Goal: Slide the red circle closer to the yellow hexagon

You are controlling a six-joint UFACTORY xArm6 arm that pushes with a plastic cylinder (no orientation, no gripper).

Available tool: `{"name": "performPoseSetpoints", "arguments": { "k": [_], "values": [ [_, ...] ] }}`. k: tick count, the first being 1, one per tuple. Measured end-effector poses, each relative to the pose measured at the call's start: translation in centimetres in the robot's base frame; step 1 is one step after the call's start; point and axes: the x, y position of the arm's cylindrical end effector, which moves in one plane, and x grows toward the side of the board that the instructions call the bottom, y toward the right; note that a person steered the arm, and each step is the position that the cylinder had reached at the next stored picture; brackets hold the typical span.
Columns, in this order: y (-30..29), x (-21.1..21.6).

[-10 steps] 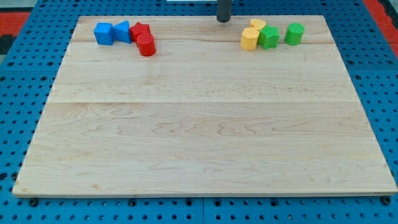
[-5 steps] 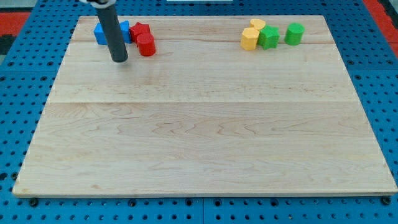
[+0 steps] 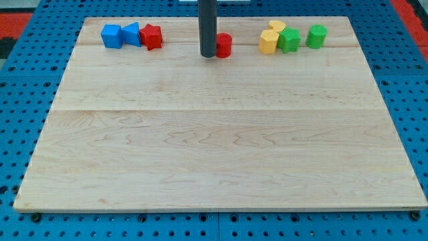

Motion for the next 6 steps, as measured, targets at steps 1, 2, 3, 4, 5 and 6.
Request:
{"name": "performPoseSetpoints", "arguments": {
  "k": [1, 2, 3, 4, 5, 6],
  "values": [
    [0.7, -0.7],
    [0.7, -0.9],
    [0.7, -1.9],
    [2.7, -2.4],
    [5.0, -3.0],
    [5.3, -3.0]
  ]
}}
